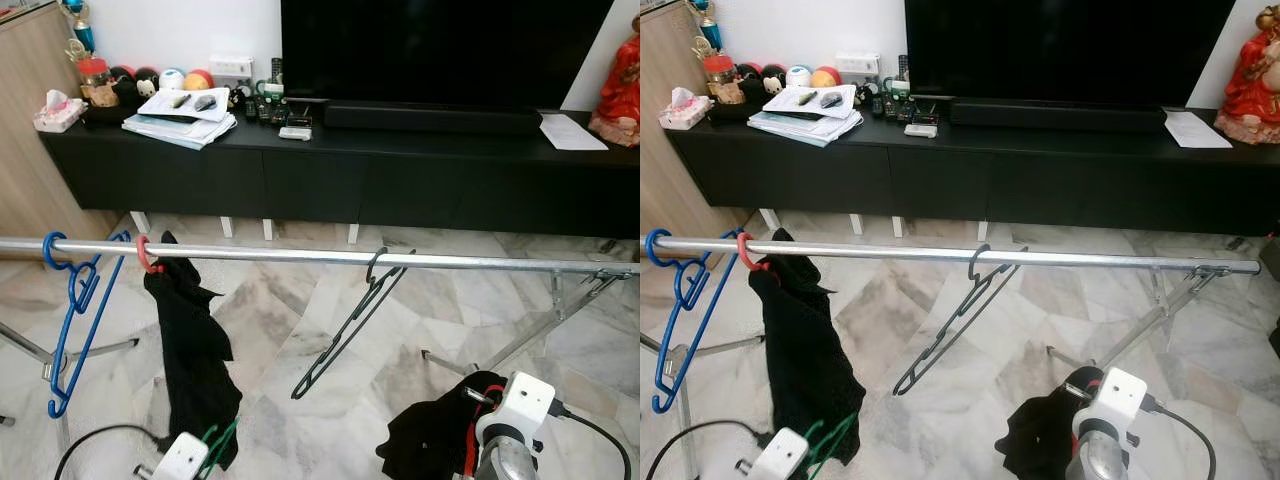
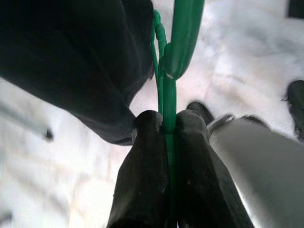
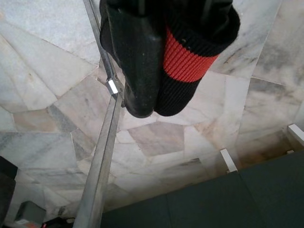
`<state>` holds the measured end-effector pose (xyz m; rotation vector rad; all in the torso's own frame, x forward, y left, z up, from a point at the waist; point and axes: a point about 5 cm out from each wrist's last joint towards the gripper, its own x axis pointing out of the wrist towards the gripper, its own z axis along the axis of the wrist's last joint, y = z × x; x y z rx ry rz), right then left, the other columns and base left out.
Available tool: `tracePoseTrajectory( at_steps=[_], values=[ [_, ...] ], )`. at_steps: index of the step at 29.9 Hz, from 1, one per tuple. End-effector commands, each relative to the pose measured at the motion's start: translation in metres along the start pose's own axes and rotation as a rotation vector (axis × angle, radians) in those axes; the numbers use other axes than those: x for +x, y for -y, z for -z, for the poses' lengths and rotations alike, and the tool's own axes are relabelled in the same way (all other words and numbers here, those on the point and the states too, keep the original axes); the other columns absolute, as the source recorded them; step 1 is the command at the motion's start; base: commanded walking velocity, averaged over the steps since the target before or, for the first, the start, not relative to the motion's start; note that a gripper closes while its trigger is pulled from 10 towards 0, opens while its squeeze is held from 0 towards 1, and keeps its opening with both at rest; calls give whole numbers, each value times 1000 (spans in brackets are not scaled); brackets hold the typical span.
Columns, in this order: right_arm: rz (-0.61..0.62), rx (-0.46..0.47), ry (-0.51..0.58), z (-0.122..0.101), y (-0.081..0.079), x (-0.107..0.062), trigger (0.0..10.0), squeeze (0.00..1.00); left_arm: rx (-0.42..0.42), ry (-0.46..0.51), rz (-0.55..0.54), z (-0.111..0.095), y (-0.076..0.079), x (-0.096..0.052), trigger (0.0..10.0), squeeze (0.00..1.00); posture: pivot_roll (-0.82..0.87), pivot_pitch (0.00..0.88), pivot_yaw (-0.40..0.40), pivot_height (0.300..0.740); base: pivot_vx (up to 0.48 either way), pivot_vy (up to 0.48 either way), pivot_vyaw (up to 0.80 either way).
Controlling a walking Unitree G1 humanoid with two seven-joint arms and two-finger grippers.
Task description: Hang hanger
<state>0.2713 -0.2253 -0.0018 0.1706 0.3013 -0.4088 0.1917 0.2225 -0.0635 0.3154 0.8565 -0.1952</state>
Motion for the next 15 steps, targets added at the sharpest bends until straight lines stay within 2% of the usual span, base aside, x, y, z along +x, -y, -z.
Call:
tracePoseTrajectory(
  at_steps=[1,4,9,15],
  values=[
    [-3,-16,3,0,1,0,10000,0,-87,-87,-45,26,-2,-5,10000,0,-62,116,-3,740,0,0,0],
    [-7,-23,5,-1,0,0,10000,0,-150,-149,-82,44,-3,-10,10000,0,-63,117,-6,740,0,0,0],
    [-10,-24,4,0,-1,0,10000,0,-239,-201,-134,59,-3,-15,10000,0,-61,115,-8,740,0,0,0],
    [-13,-25,1,0,-1,0,10000,0,-269,-199,-135,61,0,-15,10000,0,-59,111,-8,740,0,0,0]
  ],
)
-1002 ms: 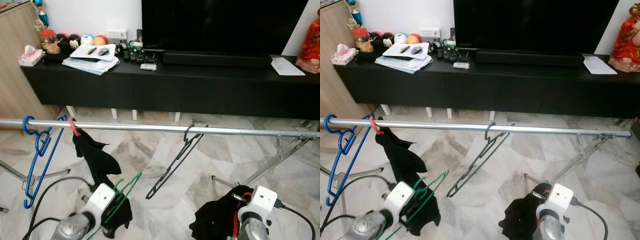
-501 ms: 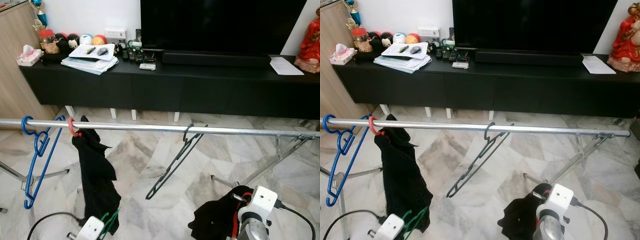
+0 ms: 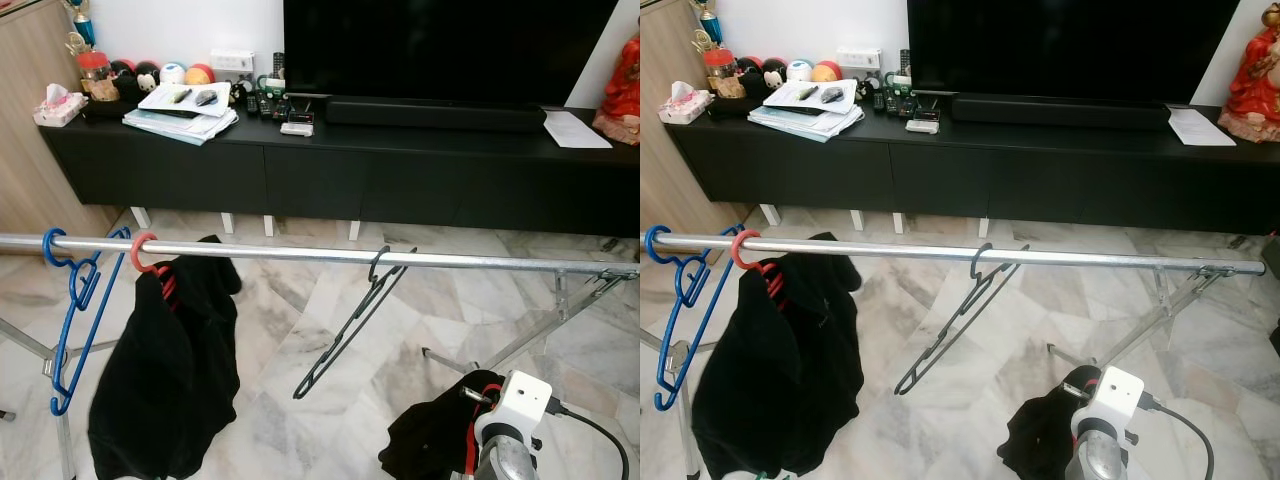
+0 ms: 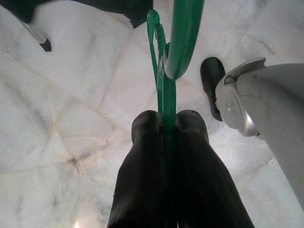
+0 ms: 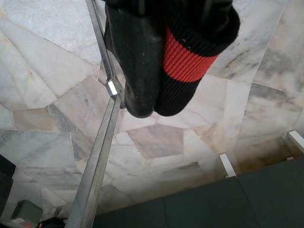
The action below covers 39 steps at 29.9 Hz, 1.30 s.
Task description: Hang hanger
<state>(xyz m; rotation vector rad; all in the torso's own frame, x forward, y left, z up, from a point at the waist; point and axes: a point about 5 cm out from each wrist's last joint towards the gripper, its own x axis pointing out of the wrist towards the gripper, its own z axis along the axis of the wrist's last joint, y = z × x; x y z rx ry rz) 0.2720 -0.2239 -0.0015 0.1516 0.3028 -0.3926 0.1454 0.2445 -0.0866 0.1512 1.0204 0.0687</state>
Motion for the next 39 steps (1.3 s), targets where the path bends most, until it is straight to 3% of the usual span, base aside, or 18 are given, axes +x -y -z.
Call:
tracePoseTrajectory(
  at_steps=[1,21,29,39],
  values=[
    [0,-5,-1,0,0,0,10000,0,-18,-22,-3,7,1,-1,10000,0,-60,110,-7,740,0,0,0],
    [1,-2,-4,1,-1,-1,10000,0,-19,-80,-6,24,-2,-5,10000,0,-59,95,-1,740,0,399,0],
    [2,-1,-4,1,-1,-1,10000,0,-8,-123,-18,43,-13,-12,10000,0,-57,101,-3,740,0,0,0],
    [2,-1,-4,1,-2,0,10000,0,-15,-143,-7,61,-11,-18,10000,0,-55,104,-1,740,0,0,0]
  ],
)
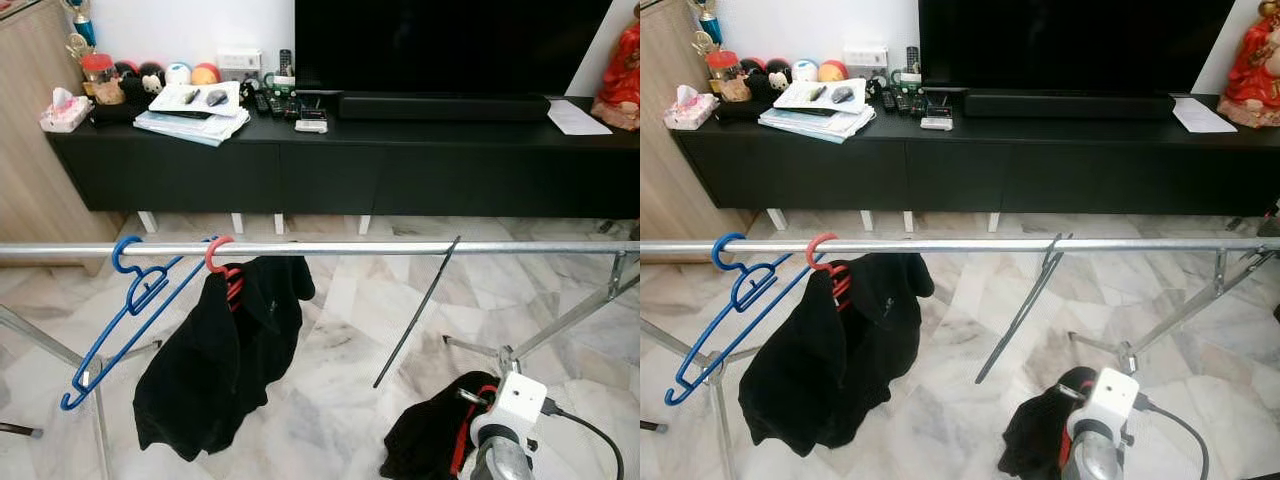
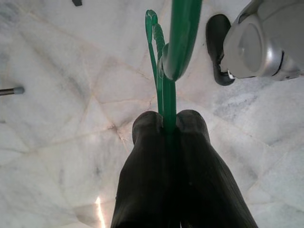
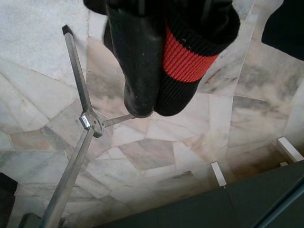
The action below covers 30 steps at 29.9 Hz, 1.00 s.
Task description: Hang hanger
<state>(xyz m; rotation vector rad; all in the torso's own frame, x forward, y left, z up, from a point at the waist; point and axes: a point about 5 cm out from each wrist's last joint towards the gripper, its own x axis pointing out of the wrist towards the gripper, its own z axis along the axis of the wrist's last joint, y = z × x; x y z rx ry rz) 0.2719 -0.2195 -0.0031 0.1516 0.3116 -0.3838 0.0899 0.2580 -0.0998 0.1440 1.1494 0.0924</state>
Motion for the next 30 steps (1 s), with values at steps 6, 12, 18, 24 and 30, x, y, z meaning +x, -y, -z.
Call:
tracePoseTrajectory(
  at_steps=[6,12,18,24,30],
  values=[
    [13,4,4,-1,2,0,10000,0,-2,-9,21,3,14,1,10000,0,-57,97,1,740,0,0,0],
    [12,4,4,0,3,0,10000,0,2,-10,39,0,31,3,10000,0,-60,82,3,740,0,0,0],
    [7,4,5,-1,1,0,10000,0,3,-12,40,-5,32,5,10000,0,-59,77,2,740,-267,0,0],
    [7,4,8,-2,1,1,10000,0,-10,-3,21,-13,16,5,10000,0,-59,83,0,740,-287,0,0],
    [9,3,7,-3,2,1,10000,0,-14,9,18,-22,12,7,10000,0,-57,96,-3,740,-294,0,0]
  ],
)
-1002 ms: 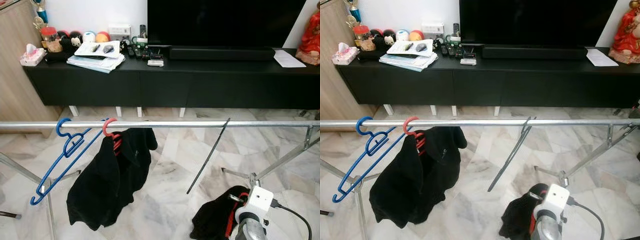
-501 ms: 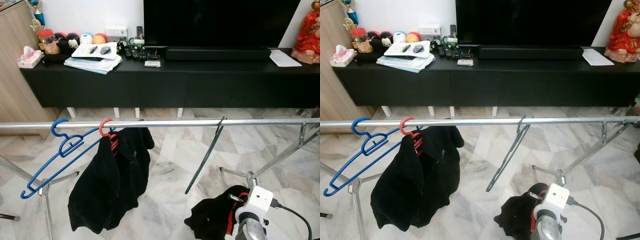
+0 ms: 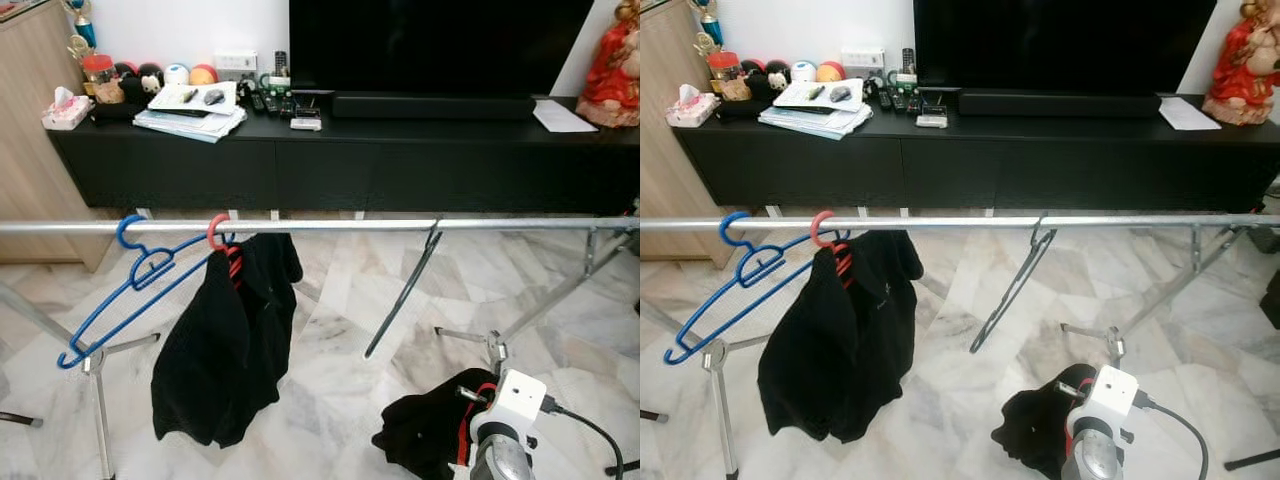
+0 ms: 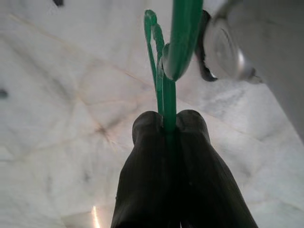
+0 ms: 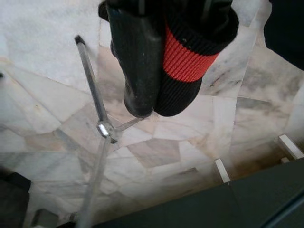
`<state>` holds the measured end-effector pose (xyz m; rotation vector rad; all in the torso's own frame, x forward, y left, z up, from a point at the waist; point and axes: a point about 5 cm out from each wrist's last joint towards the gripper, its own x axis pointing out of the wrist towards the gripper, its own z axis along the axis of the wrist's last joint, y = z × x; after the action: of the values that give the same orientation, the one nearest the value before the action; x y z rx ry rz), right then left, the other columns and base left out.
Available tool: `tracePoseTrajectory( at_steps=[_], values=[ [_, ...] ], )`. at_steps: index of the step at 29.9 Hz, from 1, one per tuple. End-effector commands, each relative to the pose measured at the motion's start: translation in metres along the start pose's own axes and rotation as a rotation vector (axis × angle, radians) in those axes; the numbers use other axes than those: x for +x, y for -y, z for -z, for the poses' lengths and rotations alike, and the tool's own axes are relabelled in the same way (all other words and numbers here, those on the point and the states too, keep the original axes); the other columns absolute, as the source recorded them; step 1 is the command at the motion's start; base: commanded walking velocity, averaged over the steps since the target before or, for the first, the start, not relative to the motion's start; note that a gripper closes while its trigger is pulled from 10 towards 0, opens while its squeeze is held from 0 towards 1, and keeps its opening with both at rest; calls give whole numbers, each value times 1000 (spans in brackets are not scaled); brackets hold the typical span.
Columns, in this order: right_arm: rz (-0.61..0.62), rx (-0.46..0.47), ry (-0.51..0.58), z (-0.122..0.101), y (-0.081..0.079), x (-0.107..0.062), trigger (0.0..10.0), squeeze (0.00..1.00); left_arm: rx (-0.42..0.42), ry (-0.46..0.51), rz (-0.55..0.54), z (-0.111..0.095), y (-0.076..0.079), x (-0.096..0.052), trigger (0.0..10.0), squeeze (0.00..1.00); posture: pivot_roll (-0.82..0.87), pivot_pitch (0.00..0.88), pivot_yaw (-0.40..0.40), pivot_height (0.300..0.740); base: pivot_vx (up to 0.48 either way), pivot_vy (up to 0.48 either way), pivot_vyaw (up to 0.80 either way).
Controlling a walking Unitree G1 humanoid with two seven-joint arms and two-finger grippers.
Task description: Hang hanger
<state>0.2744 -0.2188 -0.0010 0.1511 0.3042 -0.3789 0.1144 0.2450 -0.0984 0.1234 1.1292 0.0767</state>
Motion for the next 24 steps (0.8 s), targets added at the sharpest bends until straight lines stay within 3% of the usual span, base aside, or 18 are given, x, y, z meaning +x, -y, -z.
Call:
tracePoseTrajectory(
  at_steps=[1,10,24],
  values=[
    [14,3,0,0,4,0,10000,0,-5,-10,-4,1,-1,0,10000,0,-56,98,-3,740,-292,0,0],
    [9,2,-2,0,3,0,10000,0,-10,-17,-7,8,-9,-3,10000,0,-53,106,-5,740,-293,0,0],
    [8,3,-4,0,2,0,10000,0,-14,-32,-3,16,-4,-4,10000,0,-51,110,-6,740,-293,0,0]
  ],
)
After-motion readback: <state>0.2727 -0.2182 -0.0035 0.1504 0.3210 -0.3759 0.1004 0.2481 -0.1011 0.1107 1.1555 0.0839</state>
